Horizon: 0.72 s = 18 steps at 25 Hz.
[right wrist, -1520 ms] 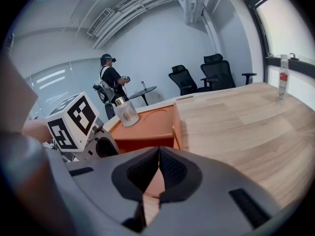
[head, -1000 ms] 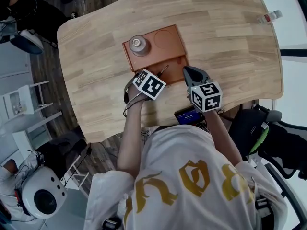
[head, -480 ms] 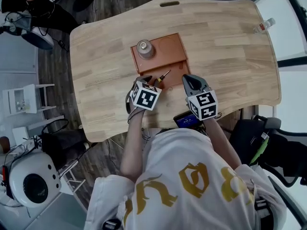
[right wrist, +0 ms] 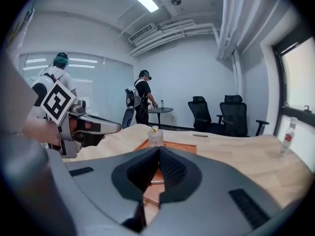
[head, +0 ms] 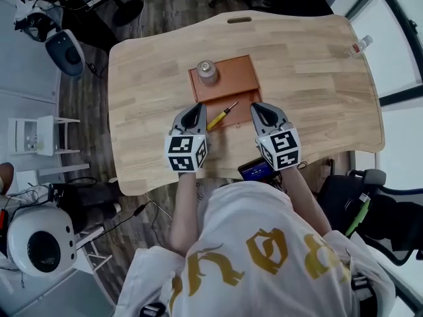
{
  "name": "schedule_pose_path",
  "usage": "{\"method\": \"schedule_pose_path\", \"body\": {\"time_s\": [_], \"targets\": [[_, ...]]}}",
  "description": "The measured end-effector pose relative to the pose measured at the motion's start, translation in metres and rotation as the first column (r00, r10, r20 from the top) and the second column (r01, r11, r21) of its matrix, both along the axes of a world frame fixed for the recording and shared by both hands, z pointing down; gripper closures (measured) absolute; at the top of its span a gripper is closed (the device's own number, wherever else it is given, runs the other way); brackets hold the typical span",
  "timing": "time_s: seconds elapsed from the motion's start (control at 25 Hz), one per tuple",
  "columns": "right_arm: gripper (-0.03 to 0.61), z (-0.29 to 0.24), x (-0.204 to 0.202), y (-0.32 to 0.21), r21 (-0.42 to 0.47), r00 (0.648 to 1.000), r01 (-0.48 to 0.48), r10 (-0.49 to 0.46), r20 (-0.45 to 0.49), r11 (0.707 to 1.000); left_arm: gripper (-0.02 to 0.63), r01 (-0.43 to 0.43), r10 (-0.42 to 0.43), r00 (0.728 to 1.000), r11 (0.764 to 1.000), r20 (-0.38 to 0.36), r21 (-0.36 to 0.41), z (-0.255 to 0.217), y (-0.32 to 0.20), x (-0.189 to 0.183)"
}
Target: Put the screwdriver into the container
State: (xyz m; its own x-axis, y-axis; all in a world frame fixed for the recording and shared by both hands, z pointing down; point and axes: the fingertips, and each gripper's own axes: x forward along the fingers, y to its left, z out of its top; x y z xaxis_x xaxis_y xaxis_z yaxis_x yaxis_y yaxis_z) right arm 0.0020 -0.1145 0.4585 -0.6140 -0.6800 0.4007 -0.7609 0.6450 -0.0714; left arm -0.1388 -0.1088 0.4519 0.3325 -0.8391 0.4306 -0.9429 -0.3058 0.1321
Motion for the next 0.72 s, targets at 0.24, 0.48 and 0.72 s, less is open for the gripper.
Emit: {"method": "schedule_pose_path", "body": {"time_s": [0.24,0.48,0.72], "targets": [[0.568,-0.017,-0.010,0.009,0.026,1.000,0.002,-0.002,0.020,1.000,0.604,-0.002,0.013,0.987,0.998,-0.161,0.068,-0.025,0.013,0.000],[0.568,-0.022,-0.020,0.027,0.034,0.999,0.013,-0.015,0.044,0.999,0.604,-0.003,0.006,1.000,0.991,-0.022,0.131,-0.037,0.029,-0.004],[0.568,-0.021,-0.017,0.029,0.034,0.999,0.011,-0.012,0.037,0.999,0.604,-0.063,0.063,0.998,0.994,-0.002,0.088,-0.036,0.036,0.009]]}}
